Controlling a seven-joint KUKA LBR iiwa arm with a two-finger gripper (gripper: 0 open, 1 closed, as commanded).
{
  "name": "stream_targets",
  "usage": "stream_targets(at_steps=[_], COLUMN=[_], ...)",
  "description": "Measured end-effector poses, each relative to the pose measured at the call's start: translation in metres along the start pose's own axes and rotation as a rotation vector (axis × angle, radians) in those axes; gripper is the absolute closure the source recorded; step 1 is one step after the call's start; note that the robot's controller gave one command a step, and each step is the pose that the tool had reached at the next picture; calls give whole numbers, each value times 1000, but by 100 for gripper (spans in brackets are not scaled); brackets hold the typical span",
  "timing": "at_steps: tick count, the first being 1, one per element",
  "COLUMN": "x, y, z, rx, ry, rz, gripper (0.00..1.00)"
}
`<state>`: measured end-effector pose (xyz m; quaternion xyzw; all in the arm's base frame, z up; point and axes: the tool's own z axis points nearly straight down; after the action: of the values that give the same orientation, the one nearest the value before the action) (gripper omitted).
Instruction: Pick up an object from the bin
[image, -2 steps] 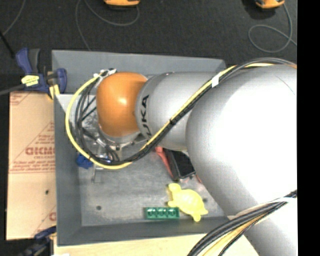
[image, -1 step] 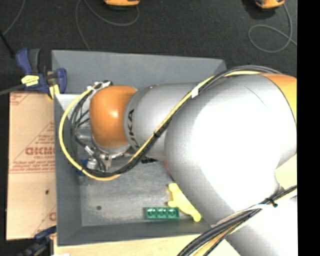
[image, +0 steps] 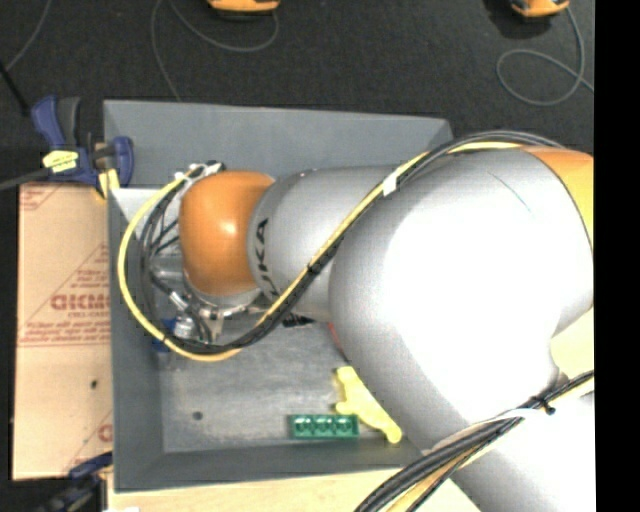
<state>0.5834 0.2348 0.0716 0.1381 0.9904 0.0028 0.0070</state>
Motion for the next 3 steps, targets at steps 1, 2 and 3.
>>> stream_targets(at_steps=[1, 2, 3], x=[6, 15, 12], y=[-11, -17, -20], z=[-28, -46, -78], rx=[2, -2, 7], ry=[3, -3, 9], rz=[37, 76, 78], gripper=[100, 100, 100])
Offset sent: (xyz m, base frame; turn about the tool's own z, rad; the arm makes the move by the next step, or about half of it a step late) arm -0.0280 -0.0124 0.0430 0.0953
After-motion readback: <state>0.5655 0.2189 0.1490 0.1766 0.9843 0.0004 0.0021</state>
